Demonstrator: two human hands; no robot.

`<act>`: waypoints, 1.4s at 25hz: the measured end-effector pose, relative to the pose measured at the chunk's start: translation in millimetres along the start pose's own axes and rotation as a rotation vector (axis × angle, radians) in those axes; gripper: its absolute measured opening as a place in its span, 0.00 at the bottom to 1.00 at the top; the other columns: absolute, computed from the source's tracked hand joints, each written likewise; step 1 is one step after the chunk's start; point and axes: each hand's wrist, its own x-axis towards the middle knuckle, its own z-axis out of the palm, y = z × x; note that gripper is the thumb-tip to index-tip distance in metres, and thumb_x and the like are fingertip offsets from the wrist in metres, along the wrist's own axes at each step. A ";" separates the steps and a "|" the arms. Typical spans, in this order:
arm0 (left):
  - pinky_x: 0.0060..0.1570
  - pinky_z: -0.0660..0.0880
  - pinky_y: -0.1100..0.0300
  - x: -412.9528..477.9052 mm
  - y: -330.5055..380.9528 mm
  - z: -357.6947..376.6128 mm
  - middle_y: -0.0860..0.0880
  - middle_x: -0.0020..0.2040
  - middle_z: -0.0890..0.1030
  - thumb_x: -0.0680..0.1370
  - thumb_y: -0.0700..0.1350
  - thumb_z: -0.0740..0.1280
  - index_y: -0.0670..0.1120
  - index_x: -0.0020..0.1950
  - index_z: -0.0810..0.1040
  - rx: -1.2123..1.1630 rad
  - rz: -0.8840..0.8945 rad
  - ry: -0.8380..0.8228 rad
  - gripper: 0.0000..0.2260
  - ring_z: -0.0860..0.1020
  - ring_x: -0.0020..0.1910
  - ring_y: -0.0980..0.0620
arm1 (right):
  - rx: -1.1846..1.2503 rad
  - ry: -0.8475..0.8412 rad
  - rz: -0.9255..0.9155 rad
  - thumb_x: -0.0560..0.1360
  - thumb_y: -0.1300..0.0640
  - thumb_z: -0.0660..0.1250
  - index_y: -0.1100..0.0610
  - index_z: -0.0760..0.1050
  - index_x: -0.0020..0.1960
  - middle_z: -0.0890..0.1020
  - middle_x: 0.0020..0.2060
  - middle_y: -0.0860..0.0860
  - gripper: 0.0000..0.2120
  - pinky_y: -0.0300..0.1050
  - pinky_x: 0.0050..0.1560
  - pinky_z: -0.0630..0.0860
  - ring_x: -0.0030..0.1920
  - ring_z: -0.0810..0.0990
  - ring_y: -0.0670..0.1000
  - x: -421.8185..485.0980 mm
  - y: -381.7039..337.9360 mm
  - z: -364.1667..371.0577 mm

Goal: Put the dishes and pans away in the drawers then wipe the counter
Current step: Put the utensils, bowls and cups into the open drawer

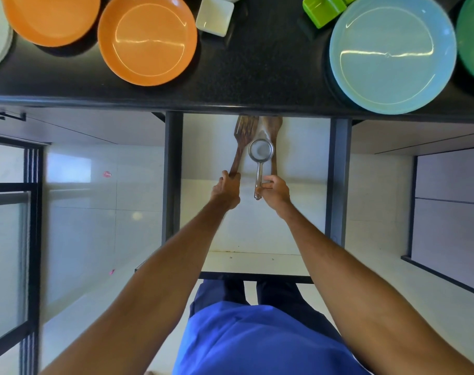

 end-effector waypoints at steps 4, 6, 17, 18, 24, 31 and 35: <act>0.54 0.80 0.43 -3.2 -2.8 -3.2 0.39 0.63 0.67 0.74 0.32 0.66 0.43 0.69 0.68 -0.022 0.012 -0.014 0.24 0.77 0.56 0.36 | 0.005 -0.028 0.013 0.75 0.64 0.74 0.62 0.72 0.71 0.84 0.59 0.57 0.25 0.26 0.32 0.71 0.52 0.82 0.51 3.1 6.3 0.4; 0.56 0.79 0.43 -5.2 -1.4 -0.3 0.39 0.65 0.65 0.73 0.33 0.66 0.45 0.71 0.68 -0.009 0.028 -0.013 0.27 0.74 0.60 0.36 | 0.008 -0.025 0.026 0.75 0.63 0.75 0.62 0.73 0.70 0.85 0.58 0.58 0.26 0.26 0.33 0.71 0.53 0.82 0.52 4.6 7.7 2.3; 0.76 0.57 0.38 2.6 13.9 20.2 0.40 0.81 0.50 0.76 0.41 0.71 0.62 0.74 0.70 0.089 0.086 0.106 0.30 0.49 0.80 0.37 | -0.180 0.247 -0.121 0.72 0.60 0.76 0.65 0.83 0.45 0.86 0.40 0.57 0.08 0.39 0.38 0.70 0.41 0.84 0.57 17.9 9.2 35.0; 0.77 0.55 0.37 1.0 15.3 18.5 0.40 0.82 0.50 0.77 0.40 0.71 0.61 0.74 0.71 0.073 0.100 0.113 0.28 0.48 0.80 0.37 | -0.195 0.262 -0.148 0.72 0.61 0.75 0.65 0.82 0.44 0.85 0.39 0.57 0.07 0.38 0.37 0.69 0.39 0.83 0.56 14.7 12.3 36.2; 0.73 0.62 0.44 -8.5 22.0 12.1 0.42 0.77 0.61 0.77 0.37 0.69 0.56 0.71 0.75 -0.060 0.113 0.091 0.24 0.57 0.77 0.41 | -0.370 0.266 -0.165 0.74 0.60 0.74 0.64 0.80 0.46 0.84 0.38 0.55 0.07 0.32 0.29 0.62 0.38 0.83 0.53 3.0 27.1 35.6; 0.71 0.65 0.43 -7.1 14.4 8.4 0.43 0.76 0.63 0.77 0.33 0.67 0.55 0.72 0.74 -0.098 0.078 0.021 0.26 0.59 0.75 0.41 | -0.231 0.242 -0.266 0.73 0.49 0.77 0.60 0.76 0.40 0.82 0.30 0.55 0.17 0.46 0.32 0.79 0.30 0.82 0.54 11.2 25.3 42.0; 0.70 0.67 0.44 -8.5 10.7 10.2 0.44 0.77 0.63 0.76 0.34 0.68 0.53 0.71 0.74 -0.095 0.081 0.039 0.26 0.60 0.75 0.41 | -0.275 0.240 -0.257 0.74 0.52 0.77 0.62 0.80 0.45 0.84 0.38 0.54 0.14 0.42 0.38 0.77 0.37 0.82 0.53 12.6 26.3 42.7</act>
